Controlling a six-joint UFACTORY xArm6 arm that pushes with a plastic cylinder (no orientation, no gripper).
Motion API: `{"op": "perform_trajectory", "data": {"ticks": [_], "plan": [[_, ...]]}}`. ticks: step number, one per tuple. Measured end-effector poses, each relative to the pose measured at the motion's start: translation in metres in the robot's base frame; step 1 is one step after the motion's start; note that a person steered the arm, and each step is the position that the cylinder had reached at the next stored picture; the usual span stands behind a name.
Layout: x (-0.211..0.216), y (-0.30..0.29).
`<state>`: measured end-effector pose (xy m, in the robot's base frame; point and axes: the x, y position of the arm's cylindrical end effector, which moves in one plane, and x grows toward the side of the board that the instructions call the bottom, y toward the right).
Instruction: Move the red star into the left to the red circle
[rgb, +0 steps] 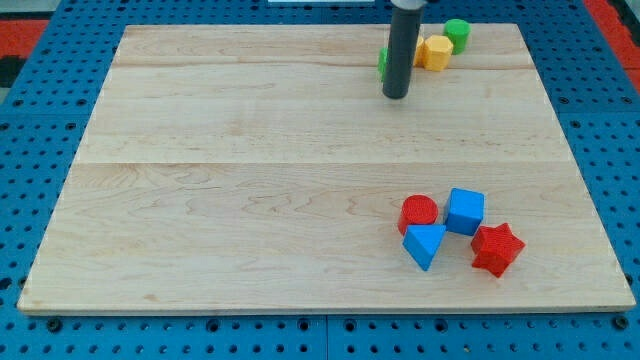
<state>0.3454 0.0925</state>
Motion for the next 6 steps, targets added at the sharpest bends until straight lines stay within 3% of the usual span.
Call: {"op": "perform_trajectory", "data": {"ticks": [2, 3, 4, 6], "plan": [[0.013, 0.000], [0.012, 0.034], [0.023, 0.117], [0.178, 0.143]]}}
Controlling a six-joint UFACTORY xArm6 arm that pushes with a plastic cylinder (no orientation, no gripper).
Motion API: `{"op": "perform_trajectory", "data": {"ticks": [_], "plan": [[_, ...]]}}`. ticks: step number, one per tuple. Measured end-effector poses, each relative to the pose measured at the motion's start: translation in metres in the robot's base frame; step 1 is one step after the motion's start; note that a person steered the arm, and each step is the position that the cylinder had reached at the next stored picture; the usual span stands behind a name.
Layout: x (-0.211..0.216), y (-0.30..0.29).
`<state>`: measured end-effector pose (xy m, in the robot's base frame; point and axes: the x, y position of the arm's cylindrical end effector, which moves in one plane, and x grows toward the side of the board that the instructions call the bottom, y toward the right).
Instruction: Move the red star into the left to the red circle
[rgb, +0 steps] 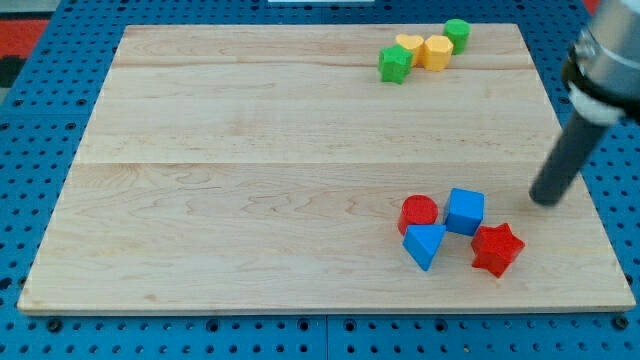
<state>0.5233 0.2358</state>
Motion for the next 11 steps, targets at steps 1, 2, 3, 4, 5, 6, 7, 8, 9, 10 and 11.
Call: {"op": "perform_trajectory", "data": {"ticks": [1, 2, 3, 4, 5, 6, 7, 8, 9, 10, 11], "plan": [[0.036, -0.032], [0.038, -0.107], [0.046, -0.084], [0.064, -0.032], [0.095, -0.042], [0.090, -0.107], [0.082, -0.170], [0.042, -0.173], [0.003, -0.183], [-0.022, -0.192], [-0.020, -0.171]]}}
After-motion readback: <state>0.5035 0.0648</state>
